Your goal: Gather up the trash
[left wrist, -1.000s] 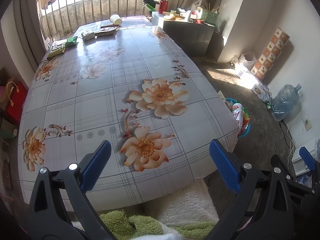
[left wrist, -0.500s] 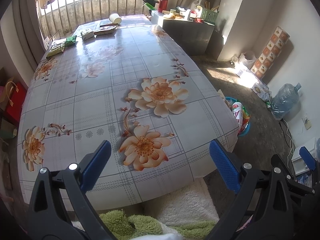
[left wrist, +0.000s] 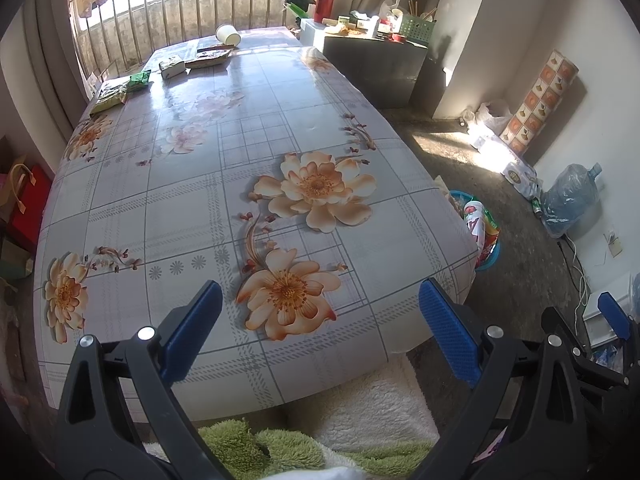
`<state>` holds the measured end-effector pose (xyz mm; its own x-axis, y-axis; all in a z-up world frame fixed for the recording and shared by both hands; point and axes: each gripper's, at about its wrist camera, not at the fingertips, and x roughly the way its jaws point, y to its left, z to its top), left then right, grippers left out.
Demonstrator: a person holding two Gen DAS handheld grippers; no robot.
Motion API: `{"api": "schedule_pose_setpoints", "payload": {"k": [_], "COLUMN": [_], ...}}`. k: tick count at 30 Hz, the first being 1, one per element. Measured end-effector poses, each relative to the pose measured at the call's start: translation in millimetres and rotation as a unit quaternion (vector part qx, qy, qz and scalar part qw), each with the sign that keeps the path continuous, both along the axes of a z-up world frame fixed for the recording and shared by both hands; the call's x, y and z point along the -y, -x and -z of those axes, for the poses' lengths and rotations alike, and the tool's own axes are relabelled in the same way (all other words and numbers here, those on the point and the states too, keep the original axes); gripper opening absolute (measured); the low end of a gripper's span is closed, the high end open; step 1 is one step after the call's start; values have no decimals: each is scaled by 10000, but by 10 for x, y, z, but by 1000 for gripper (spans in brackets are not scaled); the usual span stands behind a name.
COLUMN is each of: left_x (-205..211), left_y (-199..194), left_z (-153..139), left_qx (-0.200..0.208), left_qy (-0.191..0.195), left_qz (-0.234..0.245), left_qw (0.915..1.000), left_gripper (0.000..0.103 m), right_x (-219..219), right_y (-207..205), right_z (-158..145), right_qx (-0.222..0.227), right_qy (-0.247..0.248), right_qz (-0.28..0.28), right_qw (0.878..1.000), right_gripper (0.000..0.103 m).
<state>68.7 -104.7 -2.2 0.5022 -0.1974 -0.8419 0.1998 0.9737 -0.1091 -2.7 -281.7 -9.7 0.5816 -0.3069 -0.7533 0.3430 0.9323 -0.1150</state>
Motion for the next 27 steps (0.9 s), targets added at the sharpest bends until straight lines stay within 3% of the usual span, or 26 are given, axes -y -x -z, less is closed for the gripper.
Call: {"api": "schedule_pose_setpoints", "payload": {"k": [27], "left_x": [61], "left_y": [-8], "left_z": [-50], "left_qx": [156], "left_qy": [-188], "left_qz": [133], "left_qw": [9996], "left_gripper": [95], "right_x": [181], "right_y": [174], "right_z": [67], "right_qx": [153], "right_qy": [-195], "right_qz": [278], "right_qw": [9993], "right_gripper": [97]}}
